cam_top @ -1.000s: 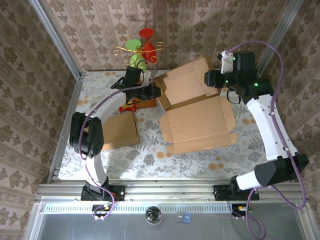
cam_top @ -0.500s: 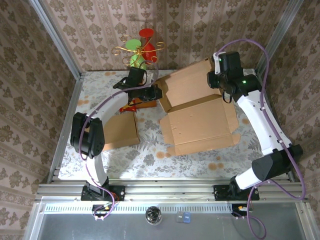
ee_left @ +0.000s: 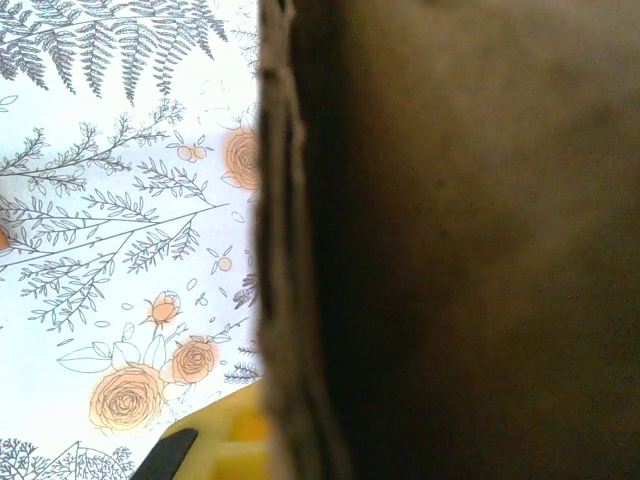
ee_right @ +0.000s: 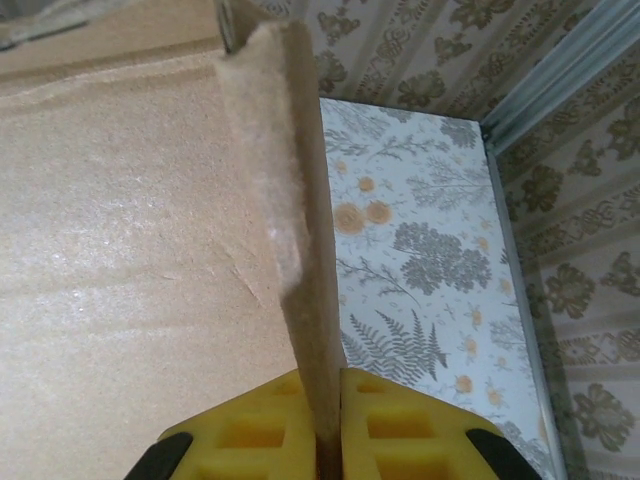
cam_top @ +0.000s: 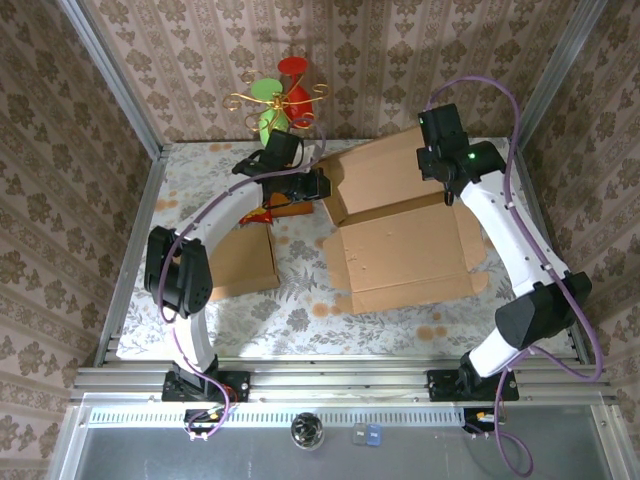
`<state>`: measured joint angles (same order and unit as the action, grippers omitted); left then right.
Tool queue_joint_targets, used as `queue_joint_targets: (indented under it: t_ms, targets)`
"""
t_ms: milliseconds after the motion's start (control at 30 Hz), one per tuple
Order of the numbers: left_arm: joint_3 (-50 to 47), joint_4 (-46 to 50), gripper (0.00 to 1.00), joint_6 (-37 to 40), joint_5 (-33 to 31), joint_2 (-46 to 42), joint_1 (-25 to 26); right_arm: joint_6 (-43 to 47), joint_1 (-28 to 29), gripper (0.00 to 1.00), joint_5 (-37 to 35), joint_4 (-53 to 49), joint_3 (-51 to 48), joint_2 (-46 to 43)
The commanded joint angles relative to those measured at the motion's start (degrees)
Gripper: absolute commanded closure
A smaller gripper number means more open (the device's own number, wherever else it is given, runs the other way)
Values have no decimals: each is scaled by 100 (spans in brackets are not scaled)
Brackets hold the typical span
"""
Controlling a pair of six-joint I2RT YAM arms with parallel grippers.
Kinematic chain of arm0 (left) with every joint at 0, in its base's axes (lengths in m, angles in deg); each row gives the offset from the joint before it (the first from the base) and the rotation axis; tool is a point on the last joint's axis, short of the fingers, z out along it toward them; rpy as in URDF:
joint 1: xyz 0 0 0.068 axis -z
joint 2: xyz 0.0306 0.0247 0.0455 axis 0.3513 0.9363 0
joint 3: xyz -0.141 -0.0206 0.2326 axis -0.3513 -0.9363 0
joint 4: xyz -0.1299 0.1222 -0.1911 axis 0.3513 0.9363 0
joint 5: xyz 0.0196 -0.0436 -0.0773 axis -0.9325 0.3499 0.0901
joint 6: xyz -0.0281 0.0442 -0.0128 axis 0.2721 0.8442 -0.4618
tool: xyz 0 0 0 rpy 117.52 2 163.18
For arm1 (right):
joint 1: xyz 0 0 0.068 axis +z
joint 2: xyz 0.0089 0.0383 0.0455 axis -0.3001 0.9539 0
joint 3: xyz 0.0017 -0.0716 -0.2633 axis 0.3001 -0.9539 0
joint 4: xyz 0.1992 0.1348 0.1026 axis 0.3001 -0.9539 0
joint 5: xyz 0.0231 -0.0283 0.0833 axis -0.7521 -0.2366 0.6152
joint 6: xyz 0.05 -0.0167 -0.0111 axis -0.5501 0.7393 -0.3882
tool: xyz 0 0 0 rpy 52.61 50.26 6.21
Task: Fold the paper box
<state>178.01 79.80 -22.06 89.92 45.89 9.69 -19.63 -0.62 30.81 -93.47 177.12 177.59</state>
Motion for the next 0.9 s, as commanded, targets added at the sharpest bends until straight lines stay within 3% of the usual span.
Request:
queue_joint_targets:
  t_ms: [0, 300, 433, 700, 867]
  targets:
    - [366, 191, 100, 97, 21, 90, 75, -241, 25, 90, -611, -406, 251, 186]
    - [546, 429, 100, 27, -179, 183, 137, -358, 25, 99, -1287, -1108, 842, 745]
    - [602, 451, 100, 18, -171, 227, 155, -506, -6, 90, -1214, -1281, 988, 867]
    - [702, 595, 100, 64, -202, 262, 155, -524, -115, 80, -1003, -1380, 1137, 1003]
    - [733, 654, 100, 76, -222, 262, 156, -525, -180, 79, -959, -1371, 1102, 1063]
